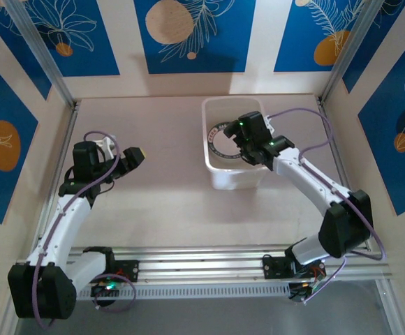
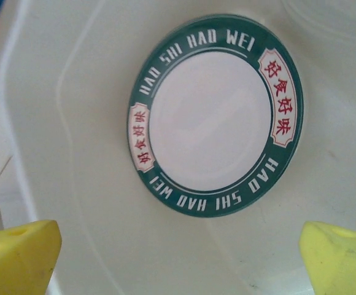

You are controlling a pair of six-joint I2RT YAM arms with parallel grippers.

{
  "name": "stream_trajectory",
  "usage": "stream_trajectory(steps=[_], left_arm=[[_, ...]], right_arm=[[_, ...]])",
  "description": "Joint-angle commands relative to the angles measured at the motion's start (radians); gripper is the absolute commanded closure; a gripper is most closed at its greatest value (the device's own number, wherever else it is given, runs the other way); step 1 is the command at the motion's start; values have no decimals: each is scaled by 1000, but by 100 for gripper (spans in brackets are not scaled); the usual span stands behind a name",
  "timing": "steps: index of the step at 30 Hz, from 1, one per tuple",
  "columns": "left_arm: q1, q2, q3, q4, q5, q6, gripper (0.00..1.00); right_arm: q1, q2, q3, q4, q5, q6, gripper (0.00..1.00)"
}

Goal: Place the plates into the plastic bin on the countertop

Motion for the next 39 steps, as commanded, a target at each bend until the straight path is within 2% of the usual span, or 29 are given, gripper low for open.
stream_trajectory(steps=[1, 4, 5, 8, 11, 13, 17, 18, 19, 23, 24, 26, 31, 34, 39], left_arm=[[11, -13, 33, -63, -83, 116, 18], [10, -19, 35, -87, -235, 217, 16], [11, -18, 22, -79, -324, 239, 15], [11, -14, -63, 60, -514, 291, 12], [11, 44, -154, 264, -657, 348, 9], [11, 97, -181, 345, -731, 373, 8], [8, 226, -215, 515, -766, 465, 8], [8, 252, -228, 557, -778, 486, 8], [8, 279, -248, 613, -784, 508, 8], [8, 349, -333, 832, -763, 555, 8], [8, 347, -334, 835, -754, 558, 8], [7, 363, -357, 922, -736, 566, 8], [7, 396, -376, 1016, -692, 586, 9], [4, 463, -407, 1158, -647, 599, 9], [-10, 523, -418, 1230, -626, 618, 9]], right_arm=[[31, -127, -30, 50, 64, -211, 0], [40, -230, -69, 43, 143, -385, 1], [37, -261, -92, 39, 185, -444, 1], [25, -363, -258, 140, 332, -615, 1], [-57, -450, -494, 387, 304, -782, 1], [-145, -474, -623, 517, 254, -802, 1], [-336, -413, -782, 734, 138, -749, 1], [-373, -406, -761, 679, 105, -729, 1], [-400, -386, -765, 710, 83, -746, 1], [-419, -288, -754, 758, 59, -827, 1], [-420, -268, -760, 757, 57, -825, 1], [-416, -253, -810, 843, 51, -830, 1], [-425, -245, -852, 930, 34, -822, 1], [-444, -244, -846, 931, 23, -819, 1], [-463, -318, -820, 879, -4, -815, 1]])
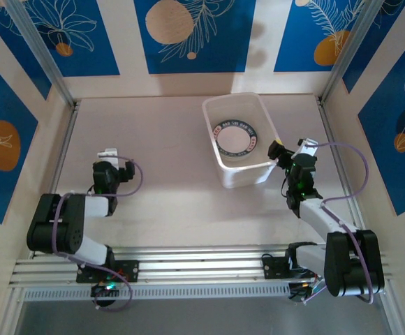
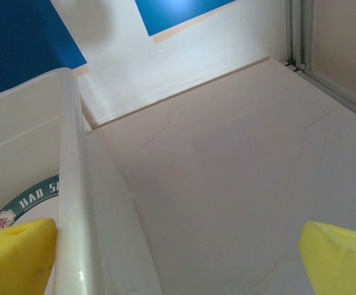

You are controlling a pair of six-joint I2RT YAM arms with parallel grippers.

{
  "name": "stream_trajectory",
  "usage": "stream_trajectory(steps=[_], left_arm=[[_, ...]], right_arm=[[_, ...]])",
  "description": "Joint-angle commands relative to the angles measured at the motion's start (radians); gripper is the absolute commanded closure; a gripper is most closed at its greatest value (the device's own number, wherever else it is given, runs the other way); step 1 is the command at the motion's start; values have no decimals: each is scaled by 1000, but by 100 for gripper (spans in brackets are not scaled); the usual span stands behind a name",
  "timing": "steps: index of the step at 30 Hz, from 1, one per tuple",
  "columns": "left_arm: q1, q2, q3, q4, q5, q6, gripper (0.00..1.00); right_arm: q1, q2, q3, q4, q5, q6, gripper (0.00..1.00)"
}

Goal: Place the plates into the plastic bin on the countertop

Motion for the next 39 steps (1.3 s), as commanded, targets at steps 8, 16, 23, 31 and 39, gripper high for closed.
stream_trajectory(steps=[8, 16, 23, 31, 39], left_arm=[[-13, 62, -23, 174, 33, 34, 9], [-16, 61, -23, 173, 28, 36, 9], [-19, 62, -24, 176, 24, 39, 9], [-22, 61, -24, 177, 27, 41, 9], [-28, 62, -26, 180, 31, 52, 8]], right_arm=[[-177, -316, 62, -369, -94, 76, 1], [-374, -122, 168, -573, -233, 92, 1], [-197, 55, 148, -477, -159, 1, 1], [-1, 182, 60, -117, -211, -162, 1], [-31, 206, 42, -23, -184, -240, 1]])
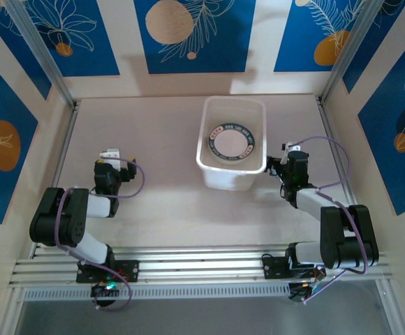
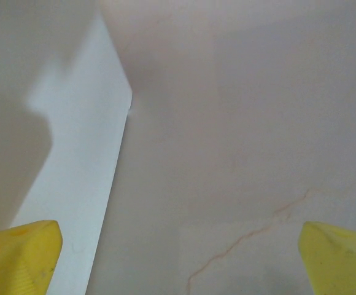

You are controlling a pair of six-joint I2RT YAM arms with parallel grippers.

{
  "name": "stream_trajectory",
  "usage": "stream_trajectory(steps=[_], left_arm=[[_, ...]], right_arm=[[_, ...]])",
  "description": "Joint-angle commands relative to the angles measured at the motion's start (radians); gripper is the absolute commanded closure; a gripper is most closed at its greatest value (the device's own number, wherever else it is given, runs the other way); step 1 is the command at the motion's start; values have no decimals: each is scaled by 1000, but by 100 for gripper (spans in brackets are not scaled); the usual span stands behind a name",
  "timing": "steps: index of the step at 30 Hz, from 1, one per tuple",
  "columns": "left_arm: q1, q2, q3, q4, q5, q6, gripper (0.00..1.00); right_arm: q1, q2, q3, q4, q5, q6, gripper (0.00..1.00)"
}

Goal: Place the plates into the plastic bin on the countertop

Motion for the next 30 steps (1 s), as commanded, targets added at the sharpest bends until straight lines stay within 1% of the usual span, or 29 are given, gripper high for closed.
stream_trajectory(steps=[1, 3, 4, 5, 8, 9, 10, 13, 15, 16, 17, 18, 20, 24, 30], left_arm=[[-10, 7, -5, 43, 20, 24, 8], [-13, 8, -3, 40, 20, 26, 8], [-13, 6, -3, 37, 20, 27, 8], [-13, 7, -3, 39, 20, 27, 8], [-16, 7, -6, 46, 22, 32, 8], [-16, 8, -7, 47, 22, 32, 8], [-17, 8, -6, 46, 20, 32, 8], [-18, 8, 4, 28, 17, 32, 8], [-18, 7, 5, 24, 19, 32, 8], [-17, 7, 5, 24, 18, 32, 7], [-18, 8, 6, 22, 17, 32, 6], [-18, 9, 7, 21, 17, 32, 0], [-18, 9, 14, 8, 18, 33, 0], [-20, 9, 29, -23, 32, 42, 0], [-21, 8, 31, -24, 32, 43, 0]], right_arm=[[-22, 17, -19, 136, 2, -72, 1], [-27, 44, -23, 189, 7, -78, 1], [-38, 62, -22, 217, -25, -60, 1], [-39, 100, -44, 303, -46, -63, 1], [21, 203, -88, 484, -48, -150, 1], [34, 204, -93, 497, -33, -157, 1], [30, 186, -92, 456, -35, -152, 1], [13, 188, -68, 415, -75, -144, 1], [18, 195, -70, 429, -61, -146, 1], [6, 192, -57, 397, -83, -137, 1], [-15, 196, -43, 372, -135, -127, 1], [-34, 193, -36, 361, -172, -120, 1], [-24, 198, -37, 365, -151, -127, 1], [-24, 200, -31, 356, -156, -129, 1], [-27, 194, -38, 364, -161, -127, 1]])
